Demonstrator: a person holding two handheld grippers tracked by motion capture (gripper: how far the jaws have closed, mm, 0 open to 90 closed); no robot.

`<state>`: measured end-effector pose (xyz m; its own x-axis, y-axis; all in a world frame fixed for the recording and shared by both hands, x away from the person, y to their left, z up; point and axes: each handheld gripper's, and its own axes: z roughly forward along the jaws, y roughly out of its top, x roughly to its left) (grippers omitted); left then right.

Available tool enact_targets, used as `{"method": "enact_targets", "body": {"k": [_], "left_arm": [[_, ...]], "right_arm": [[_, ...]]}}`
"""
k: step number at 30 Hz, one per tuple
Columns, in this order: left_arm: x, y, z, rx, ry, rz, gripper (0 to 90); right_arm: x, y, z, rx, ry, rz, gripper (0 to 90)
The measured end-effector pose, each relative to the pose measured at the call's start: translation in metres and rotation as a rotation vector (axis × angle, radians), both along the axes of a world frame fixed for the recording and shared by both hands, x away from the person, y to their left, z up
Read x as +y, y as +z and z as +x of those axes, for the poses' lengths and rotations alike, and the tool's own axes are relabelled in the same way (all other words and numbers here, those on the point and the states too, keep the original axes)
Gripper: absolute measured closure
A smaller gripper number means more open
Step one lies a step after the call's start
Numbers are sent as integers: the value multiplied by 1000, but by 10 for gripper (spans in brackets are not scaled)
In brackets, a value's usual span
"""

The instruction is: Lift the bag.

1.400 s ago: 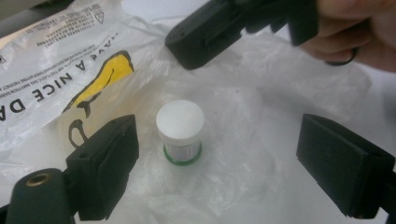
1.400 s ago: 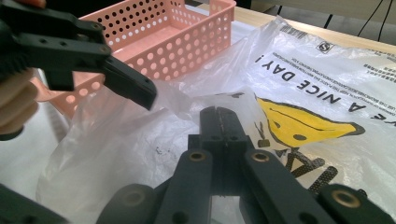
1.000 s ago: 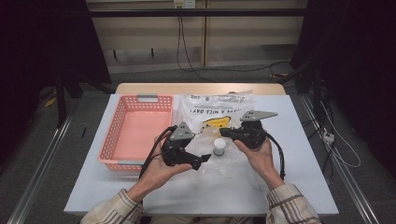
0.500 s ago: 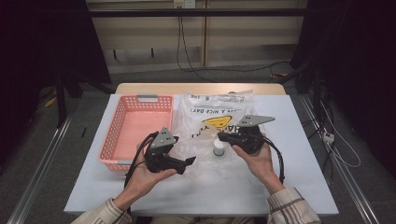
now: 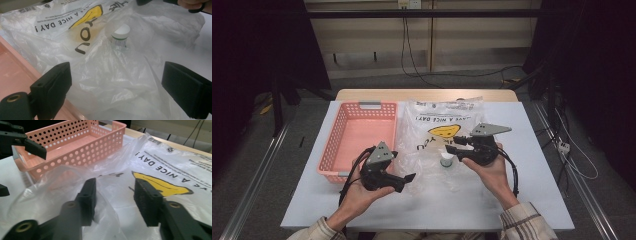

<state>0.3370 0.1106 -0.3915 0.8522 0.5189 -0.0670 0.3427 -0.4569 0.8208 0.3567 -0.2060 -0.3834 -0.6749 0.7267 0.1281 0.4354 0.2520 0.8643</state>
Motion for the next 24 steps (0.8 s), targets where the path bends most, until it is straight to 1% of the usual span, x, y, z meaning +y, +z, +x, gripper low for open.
{"method": "enact_targets", "body": {"k": [2, 4, 5, 9, 10, 13, 16, 18, 21, 24], "left_arm": [[0, -1, -2, 1, 1, -1, 92], [1, -1, -6, -3, 20, 2, 104], [1, 0, -8, -9, 24, 6, 104], [5, 0, -16, -8, 26, 9, 103], [5, 0, -19, -7, 28, 14, 101], [9, -1, -26, -15, 28, 21, 98], [13, -2, -36, -13, 30, 35, 102], [14, -3, -43, -15, 19, 35, 112], [15, -6, -53, -15, 1, 48, 133], [16, -13, -61, -4, -9, 77, 152]], "right_arm": [[-4, 2, -3, 1, -14, 8, 428], [-9, 3, -6, 6, -31, 9, 359], [-11, 3, -8, 7, -33, 6, 338], [-21, 0, -18, 21, -56, 2, 278], [-24, -1, -22, 27, -63, 2, 273], [-33, -3, -32, 34, -78, -22, 265], [-44, -4, -43, 38, -104, -25, 258], [-51, -4, -51, 42, -117, -31, 256], [-61, -5, -64, 49, -136, -42, 249], [-69, -10, -75, 57, -147, -55, 252]]}}
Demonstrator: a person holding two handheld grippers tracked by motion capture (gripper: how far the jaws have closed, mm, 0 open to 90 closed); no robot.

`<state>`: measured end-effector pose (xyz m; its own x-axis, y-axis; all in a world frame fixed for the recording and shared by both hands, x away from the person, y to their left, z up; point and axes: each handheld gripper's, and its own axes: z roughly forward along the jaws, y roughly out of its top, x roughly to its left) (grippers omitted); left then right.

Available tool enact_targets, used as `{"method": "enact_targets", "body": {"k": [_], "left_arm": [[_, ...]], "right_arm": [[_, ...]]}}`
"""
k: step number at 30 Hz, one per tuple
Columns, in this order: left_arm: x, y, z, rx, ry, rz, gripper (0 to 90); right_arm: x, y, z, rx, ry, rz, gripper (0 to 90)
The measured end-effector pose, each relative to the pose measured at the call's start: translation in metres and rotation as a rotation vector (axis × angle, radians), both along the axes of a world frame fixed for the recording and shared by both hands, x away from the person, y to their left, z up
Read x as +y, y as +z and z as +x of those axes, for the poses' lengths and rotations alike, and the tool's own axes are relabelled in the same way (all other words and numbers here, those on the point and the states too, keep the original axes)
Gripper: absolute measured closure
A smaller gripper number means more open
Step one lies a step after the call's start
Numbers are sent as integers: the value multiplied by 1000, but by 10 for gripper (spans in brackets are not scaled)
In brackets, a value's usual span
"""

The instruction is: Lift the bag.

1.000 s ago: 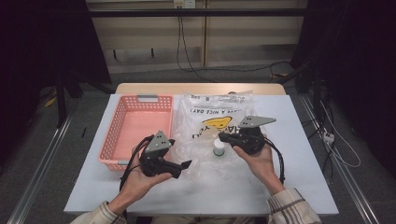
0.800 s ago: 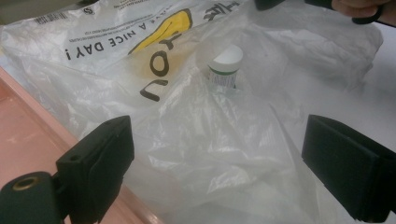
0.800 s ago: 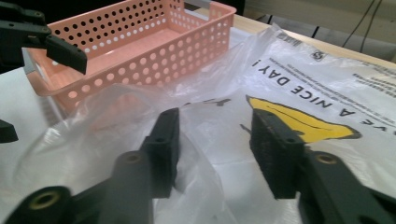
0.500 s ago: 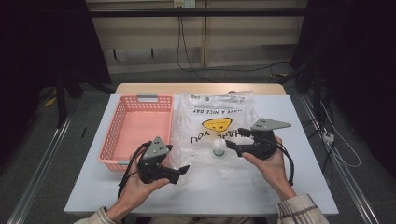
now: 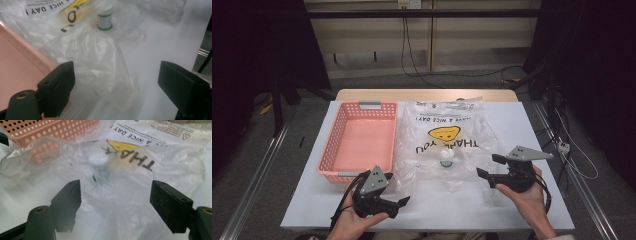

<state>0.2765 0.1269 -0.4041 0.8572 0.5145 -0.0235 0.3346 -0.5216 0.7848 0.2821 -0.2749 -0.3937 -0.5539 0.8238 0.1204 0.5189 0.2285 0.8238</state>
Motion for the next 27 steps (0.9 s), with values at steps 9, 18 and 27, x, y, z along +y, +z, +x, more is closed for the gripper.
{"method": "enact_targets", "body": {"k": [9, 18, 27], "left_arm": [[0, -16, -3, 18, -12, 53, 260], [-5, -33, 7, 67, -44, 105, 377], [-10, -38, 10, 54, -63, 147, 506]], "right_arm": [[-17, -12, -28, 23, -37, -42, 227], [-21, -33, -43, 127, 31, -116, 317], [-17, -45, -41, 197, 74, -164, 492]]}}
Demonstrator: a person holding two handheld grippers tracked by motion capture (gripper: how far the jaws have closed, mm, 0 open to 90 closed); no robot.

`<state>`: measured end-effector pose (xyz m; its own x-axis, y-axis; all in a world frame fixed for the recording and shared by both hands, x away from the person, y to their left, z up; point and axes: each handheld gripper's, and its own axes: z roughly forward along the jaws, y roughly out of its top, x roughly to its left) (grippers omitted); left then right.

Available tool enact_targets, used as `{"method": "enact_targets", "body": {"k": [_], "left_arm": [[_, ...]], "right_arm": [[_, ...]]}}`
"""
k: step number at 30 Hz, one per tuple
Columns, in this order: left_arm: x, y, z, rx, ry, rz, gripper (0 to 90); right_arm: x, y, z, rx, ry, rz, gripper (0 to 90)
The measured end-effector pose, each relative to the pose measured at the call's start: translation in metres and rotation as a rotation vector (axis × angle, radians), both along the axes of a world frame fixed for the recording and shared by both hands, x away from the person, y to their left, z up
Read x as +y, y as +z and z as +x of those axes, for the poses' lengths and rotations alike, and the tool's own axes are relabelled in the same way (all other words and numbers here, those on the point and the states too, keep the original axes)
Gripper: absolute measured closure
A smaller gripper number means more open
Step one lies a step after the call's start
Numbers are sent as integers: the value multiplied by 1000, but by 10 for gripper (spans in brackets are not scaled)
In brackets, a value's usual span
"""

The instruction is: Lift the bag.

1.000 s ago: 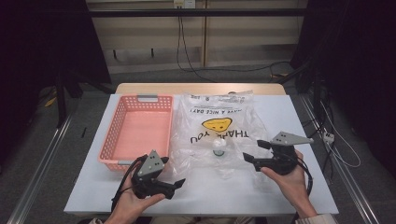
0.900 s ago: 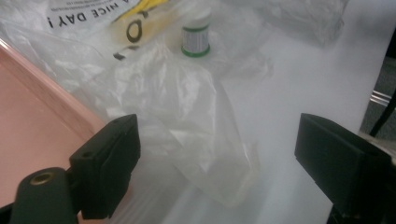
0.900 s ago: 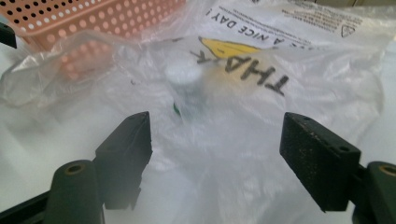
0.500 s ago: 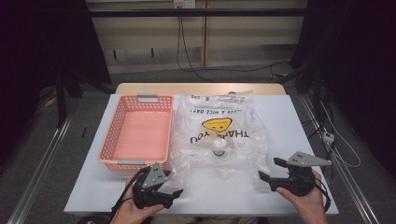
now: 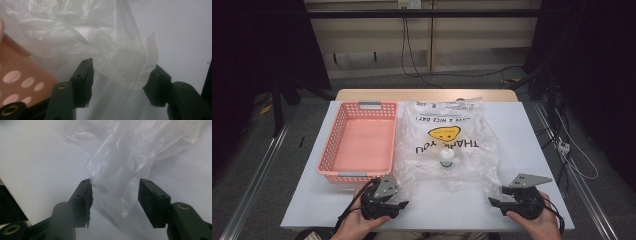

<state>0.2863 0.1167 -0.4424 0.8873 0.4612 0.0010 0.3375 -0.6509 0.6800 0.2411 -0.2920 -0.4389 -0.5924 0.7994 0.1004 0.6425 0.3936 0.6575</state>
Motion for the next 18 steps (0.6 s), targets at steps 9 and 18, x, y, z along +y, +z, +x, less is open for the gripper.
{"method": "enact_targets", "body": {"k": [9, 18], "left_arm": [[1, 1, 2, 14, 4, -26, 616], [5, 10, -1, -20, 8, -79, 648]], "right_arm": [[5, -4, 4, 26, 39, 8, 756], [2, 0, 6, 5, 45, 74, 900]]}}
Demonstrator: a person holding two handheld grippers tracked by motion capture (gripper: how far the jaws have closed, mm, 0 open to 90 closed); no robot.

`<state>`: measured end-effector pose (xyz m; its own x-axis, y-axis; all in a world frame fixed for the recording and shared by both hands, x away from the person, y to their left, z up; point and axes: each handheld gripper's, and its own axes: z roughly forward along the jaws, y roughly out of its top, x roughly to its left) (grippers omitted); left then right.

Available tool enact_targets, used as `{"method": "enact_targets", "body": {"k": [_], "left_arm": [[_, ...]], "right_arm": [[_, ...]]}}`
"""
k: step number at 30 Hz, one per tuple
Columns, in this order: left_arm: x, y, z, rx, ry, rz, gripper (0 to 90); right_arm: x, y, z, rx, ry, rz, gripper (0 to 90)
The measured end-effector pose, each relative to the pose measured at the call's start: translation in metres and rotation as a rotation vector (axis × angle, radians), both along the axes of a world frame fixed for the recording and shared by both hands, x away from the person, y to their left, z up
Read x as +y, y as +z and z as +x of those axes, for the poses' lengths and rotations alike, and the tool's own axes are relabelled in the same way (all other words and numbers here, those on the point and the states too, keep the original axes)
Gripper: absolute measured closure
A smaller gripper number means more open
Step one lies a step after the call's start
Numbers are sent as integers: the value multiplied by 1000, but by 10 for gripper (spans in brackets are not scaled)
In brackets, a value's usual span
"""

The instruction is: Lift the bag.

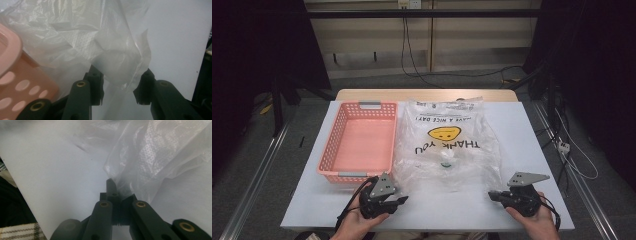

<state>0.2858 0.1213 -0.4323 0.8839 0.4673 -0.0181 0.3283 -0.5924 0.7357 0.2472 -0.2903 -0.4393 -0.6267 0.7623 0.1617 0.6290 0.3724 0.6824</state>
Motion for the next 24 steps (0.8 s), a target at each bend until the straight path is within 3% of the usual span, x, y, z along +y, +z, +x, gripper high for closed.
{"method": "enact_targets", "body": {"k": [4, 7, 12, 17, 20, 22, 24], "left_arm": [[1, 1, 1, 8, -21, -30, 821], [3, 4, 2, 7, -32, -41, 894], [6, 12, 2, 0, -36, -81, 900], [7, 22, 5, -9, -29, -110, 900], [9, 29, 7, -31, -23, -145, 900], [11, 34, 9, -19, -23, -188, 900], [12, 42, 10, -44, -17, -185, 900]], "right_arm": [[0, 2, 0, -15, 4, 10, 900], [0, 5, 0, -24, 1, 23, 900], [-2, 9, 2, -42, 2, 46, 900], [0, 23, 9, -73, 9, 100, 900], [-1, 30, 14, -89, 9, 124, 900], [-2, 33, 16, -97, 9, 138, 900], [-2, 38, 18, -108, 7, 148, 900]]}}
